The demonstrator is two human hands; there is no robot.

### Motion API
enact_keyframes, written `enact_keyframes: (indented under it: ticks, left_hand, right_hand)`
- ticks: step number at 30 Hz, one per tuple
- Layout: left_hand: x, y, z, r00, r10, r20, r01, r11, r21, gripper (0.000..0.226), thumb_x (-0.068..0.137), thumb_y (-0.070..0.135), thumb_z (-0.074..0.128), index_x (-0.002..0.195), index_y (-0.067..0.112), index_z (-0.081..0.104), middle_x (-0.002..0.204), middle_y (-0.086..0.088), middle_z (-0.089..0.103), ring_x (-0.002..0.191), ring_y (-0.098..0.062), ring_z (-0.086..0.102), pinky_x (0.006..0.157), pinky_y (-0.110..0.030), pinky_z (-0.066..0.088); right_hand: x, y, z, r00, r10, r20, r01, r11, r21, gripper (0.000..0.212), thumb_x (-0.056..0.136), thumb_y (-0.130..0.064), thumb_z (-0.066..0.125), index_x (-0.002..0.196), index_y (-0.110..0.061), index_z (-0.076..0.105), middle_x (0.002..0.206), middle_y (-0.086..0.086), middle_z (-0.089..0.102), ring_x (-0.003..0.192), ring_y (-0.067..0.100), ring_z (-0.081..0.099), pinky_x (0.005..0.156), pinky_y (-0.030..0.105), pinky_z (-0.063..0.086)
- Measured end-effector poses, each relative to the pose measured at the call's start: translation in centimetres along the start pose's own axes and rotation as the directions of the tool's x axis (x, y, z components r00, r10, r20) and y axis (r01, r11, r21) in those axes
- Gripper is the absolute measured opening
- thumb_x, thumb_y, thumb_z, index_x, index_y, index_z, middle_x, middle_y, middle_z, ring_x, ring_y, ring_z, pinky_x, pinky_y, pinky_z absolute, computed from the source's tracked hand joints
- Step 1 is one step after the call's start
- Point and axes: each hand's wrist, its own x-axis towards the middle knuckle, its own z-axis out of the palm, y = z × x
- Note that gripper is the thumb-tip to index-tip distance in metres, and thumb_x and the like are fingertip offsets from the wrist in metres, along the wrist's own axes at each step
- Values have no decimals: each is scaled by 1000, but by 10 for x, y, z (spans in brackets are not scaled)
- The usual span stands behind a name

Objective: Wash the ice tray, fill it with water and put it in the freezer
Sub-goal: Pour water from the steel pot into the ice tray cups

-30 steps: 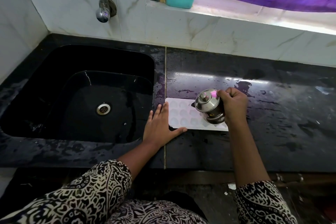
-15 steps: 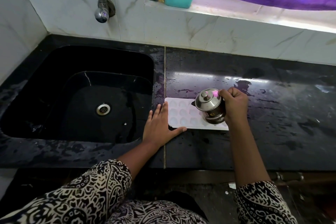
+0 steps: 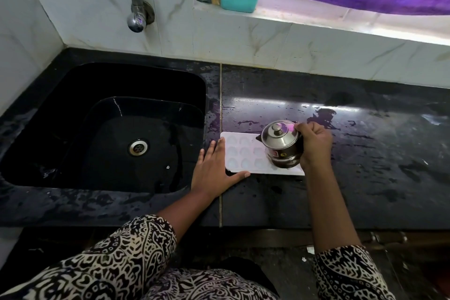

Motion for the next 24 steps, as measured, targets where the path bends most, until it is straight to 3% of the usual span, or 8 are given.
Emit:
enact_keyframes:
  ticks: [3, 7, 12, 19, 24]
  left_hand:
    - [0, 0, 0, 1000, 0, 1, 0, 1000, -3, 122, 67, 91, 38, 155, 11, 8, 161, -5, 22, 150, -17, 12, 120, -40, 7]
    - [-1, 0, 0, 1000, 3, 7, -3, 1000, -11, 121, 68, 90, 39, 155, 12, 7, 162, -5, 21, 150, -17, 10, 120, -40, 6]
    - [-1, 1, -2, 1000, 2, 13, -1, 1000, -10, 119, 70, 88, 42, 155, 13, 5, 162, -4, 19, 150, -17, 9, 120, -39, 4]
    - [-1, 2, -4, 1000, -1, 20, 1, 1000, -13, 119, 71, 87, 43, 155, 12, 5, 162, -5, 18, 150, -17, 9, 121, -39, 5]
    - [-1, 3, -4, 1000, -4, 24, 4, 1000, -5, 118, 72, 86, 44, 155, 13, 4, 163, -4, 17, 150, -17, 9, 121, -39, 5]
  right_hand:
    - [0, -2, -4, 996, 82, -37, -74, 981, 180, 33, 80, 2, 58, 54, -16, 48, 44, -8, 49, 44, 4, 46, 46, 15, 41]
    - [0, -4, -8, 994, 95, -60, -81, 976, 203, 30, 81, 0, 59, 57, -14, 48, 44, -8, 50, 45, 6, 47, 45, 14, 41]
    - [1, -6, -13, 997, 31, -73, -28, 999, 45, 34, 77, 1, 61, 54, -15, 43, 54, 1, 44, 49, 8, 40, 50, 19, 41]
    - [2, -4, -15, 995, -76, -64, 63, 980, -189, 32, 77, -2, 64, 56, -16, 44, 54, 1, 43, 51, 10, 39, 52, 25, 40]
    - [2, -4, -13, 987, -159, -40, 142, 952, -271, 34, 76, -6, 65, 53, -19, 44, 50, -5, 42, 41, -1, 38, 43, 13, 40]
